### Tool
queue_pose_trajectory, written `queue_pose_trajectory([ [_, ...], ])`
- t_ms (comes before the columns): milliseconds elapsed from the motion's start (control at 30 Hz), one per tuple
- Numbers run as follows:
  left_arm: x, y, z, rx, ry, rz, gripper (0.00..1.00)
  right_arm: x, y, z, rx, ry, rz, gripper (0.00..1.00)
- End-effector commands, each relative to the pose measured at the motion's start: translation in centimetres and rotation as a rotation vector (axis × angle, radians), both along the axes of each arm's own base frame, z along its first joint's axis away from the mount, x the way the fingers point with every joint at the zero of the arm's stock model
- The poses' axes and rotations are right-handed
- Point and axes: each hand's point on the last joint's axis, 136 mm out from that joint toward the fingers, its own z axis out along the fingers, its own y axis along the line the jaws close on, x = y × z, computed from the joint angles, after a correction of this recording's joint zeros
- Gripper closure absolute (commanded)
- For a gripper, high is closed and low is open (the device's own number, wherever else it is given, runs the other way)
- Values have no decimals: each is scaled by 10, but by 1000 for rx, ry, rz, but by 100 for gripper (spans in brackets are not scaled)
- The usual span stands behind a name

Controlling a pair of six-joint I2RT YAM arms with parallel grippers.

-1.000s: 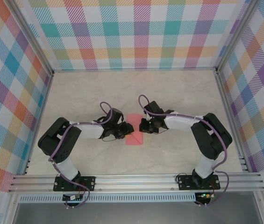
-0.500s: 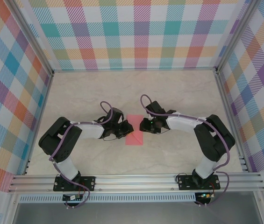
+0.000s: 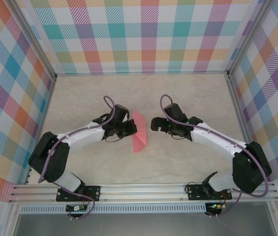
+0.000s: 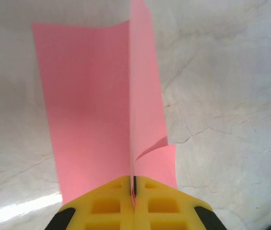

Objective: Fold a paper plane with a square sheet of paper (pick it up from the middle)
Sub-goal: Turn over the paper at the center of the table.

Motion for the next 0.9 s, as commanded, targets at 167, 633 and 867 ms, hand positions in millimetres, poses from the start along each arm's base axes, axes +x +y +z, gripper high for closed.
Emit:
queue_pose_trajectory([
  [167,-2,84,58,538,-170,-13,99,1,-40,4,-111,-54,-121,0],
  [633,46,107,35,1118,-236,59,98,9,-65,-11,-137,34,-291,0],
  [867,51,84,-12,1162,-199,20,97,15,-90,-13,-130,81,-385,0],
])
